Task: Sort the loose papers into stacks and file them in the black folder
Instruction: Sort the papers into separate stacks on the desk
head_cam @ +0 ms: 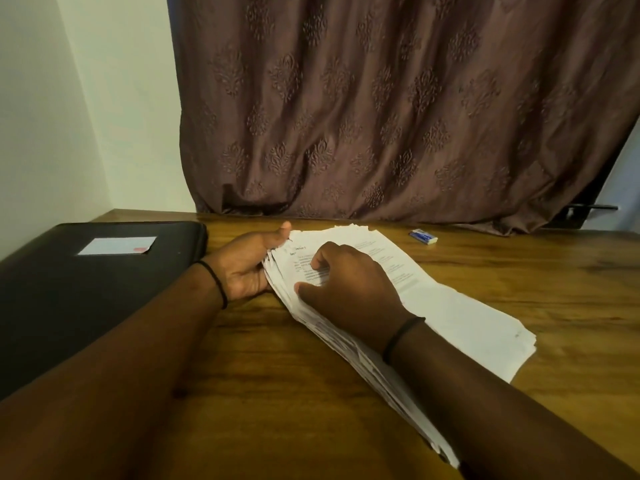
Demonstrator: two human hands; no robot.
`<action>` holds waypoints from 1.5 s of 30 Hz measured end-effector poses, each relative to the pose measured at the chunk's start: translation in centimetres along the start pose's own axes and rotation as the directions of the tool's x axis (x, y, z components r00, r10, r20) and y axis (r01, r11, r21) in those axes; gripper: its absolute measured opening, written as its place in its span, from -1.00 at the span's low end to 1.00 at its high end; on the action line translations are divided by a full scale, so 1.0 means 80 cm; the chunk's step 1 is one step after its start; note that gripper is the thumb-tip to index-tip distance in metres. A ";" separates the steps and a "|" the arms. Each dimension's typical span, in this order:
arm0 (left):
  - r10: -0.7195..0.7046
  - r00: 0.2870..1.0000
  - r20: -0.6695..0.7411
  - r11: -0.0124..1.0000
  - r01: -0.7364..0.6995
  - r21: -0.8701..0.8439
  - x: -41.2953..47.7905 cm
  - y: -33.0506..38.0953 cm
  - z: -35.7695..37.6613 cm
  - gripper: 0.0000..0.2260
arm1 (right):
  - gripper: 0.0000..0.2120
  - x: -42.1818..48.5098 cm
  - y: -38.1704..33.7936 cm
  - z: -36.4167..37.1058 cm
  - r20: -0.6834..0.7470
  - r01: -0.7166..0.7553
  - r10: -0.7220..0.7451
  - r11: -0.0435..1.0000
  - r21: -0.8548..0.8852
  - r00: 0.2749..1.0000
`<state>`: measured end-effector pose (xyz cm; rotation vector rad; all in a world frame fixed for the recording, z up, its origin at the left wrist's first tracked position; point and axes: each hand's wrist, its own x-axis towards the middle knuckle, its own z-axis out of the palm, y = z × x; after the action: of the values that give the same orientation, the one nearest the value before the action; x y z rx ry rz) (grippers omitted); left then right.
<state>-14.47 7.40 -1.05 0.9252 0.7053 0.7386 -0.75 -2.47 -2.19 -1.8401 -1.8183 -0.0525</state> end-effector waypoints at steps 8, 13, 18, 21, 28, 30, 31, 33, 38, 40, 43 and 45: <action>0.036 0.999 -0.027 0.999 -0.035 0.024 -0.008 0.000 0.001 -0.78 | -0.70 -0.008 0.002 -0.014 0.011 -0.027 0.028 0.995 -0.093 1.000; 0.150 0.981 -0.121 0.989 -0.150 0.007 -0.005 0.003 0.001 -0.75 | -0.69 -0.005 0.002 -0.014 -0.058 -0.011 0.011 1.000 -0.014 0.998; 0.185 0.978 -0.102 0.983 -0.185 0.003 -0.003 0.000 0.005 -0.74 | -0.54 0.000 0.002 -0.006 -0.042 -0.082 0.089 0.986 0.143 0.995; 0.132 0.991 0.019 0.991 -0.132 -0.020 -0.005 -0.003 0.007 -0.75 | -0.42 0.003 0.003 -0.003 -0.023 -0.121 0.128 0.975 0.185 0.992; 0.031 0.980 0.195 0.997 -0.044 0.060 -0.009 -0.002 0.006 -0.63 | -0.50 0.002 0.003 0.000 -0.090 -0.197 0.227 0.945 0.260 0.970; 0.014 0.976 0.219 0.994 -0.037 0.101 -0.010 -0.002 0.004 -0.58 | -0.51 0.003 0.001 -0.001 -0.112 -0.220 0.255 0.941 0.258 0.960; 0.010 0.974 0.227 0.992 -0.038 0.118 -0.010 -0.003 0.003 -0.57 | -0.51 0.004 0.000 -0.001 -0.119 -0.234 0.271 0.938 0.255 0.955; 0.007 0.973 0.233 0.989 -0.040 0.139 -0.010 -0.003 0.002 -0.55 | -0.58 0.005 -0.001 -0.002 -0.116 -0.265 0.301 0.931 0.250 0.947; 0.001 0.973 0.230 0.992 -0.029 0.119 -0.010 -0.003 0.002 -0.58 | -0.84 0.006 0.006 -0.006 -0.219 -0.282 0.355 0.910 0.304 0.909; -0.009 0.973 0.232 0.995 -0.014 0.097 -0.010 -0.002 0.002 -0.59 | -0.76 0.004 0.008 -0.009 -0.281 -0.260 0.384 0.883 0.392 0.880; -0.033 0.973 0.228 0.997 0.017 0.073 -0.010 -0.001 0.001 -0.60 | -0.53 0.001 0.009 -0.015 -0.342 -0.209 0.389 0.864 0.459 0.856; -0.041 0.975 0.217 0.997 0.026 0.071 -0.010 -0.001 0.002 -0.60 | -0.44 -0.001 0.007 -0.018 -0.376 -0.165 0.324 0.903 0.397 0.868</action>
<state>-14.80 6.66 -0.92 1.0368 0.5531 0.5756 0.28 -3.07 -1.15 -1.6281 -1.1832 -0.0339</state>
